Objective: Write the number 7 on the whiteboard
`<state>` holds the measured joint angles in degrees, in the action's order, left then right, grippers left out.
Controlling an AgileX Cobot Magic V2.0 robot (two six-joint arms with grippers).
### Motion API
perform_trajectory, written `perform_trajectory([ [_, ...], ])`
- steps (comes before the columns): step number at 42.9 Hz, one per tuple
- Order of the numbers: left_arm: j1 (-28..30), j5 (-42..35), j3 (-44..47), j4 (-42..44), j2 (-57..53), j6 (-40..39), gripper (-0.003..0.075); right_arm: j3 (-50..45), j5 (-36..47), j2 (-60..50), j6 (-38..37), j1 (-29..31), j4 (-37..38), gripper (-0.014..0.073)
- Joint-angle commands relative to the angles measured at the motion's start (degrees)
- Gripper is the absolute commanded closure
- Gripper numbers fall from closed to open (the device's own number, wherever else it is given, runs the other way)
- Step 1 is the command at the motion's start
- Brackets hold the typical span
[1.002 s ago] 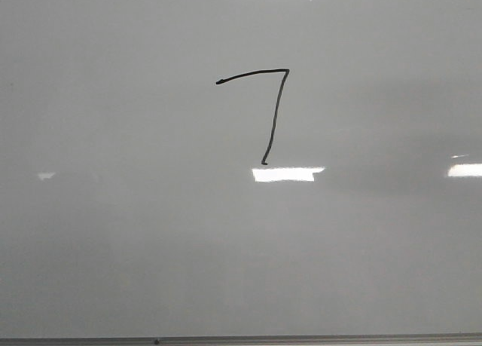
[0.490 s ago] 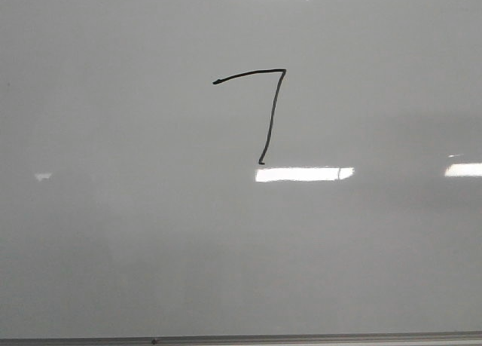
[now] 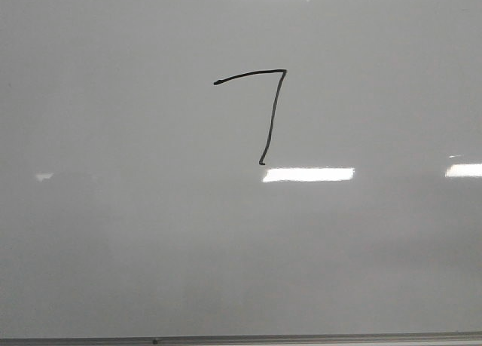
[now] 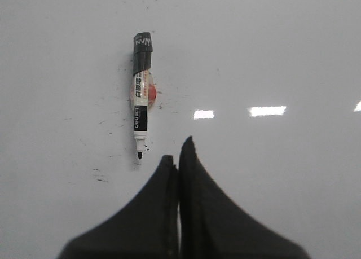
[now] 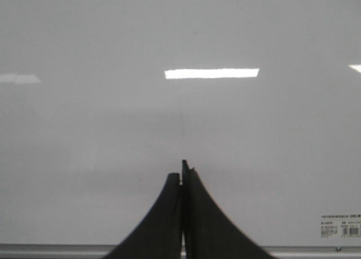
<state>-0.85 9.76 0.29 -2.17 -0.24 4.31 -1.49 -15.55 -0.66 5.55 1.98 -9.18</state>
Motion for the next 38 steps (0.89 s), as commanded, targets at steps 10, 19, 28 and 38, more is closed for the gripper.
perform_trajectory([
  [10,-0.4,-5.2,0.2,-0.5,-0.8,-0.5,0.0741,0.2,1.0,-1.0,-0.3,0.4,0.7,0.0661],
  [19,-0.4,-5.2,0.2,-0.5,-0.8,-0.5,0.0741,0.2,1.0,-1.0,-0.3,0.4,0.7,0.0661],
  [28,-0.4,-5.2,0.2,-0.5,-0.8,-0.5,0.0741,0.2,1.0,-1.0,-0.3,0.4,0.7,0.0661],
  [38,-0.4,-5.2,0.2,-0.5,-0.8,-0.5,0.0741,0.2,1.0,-1.0,-0.3,0.4,0.7,0.0661],
])
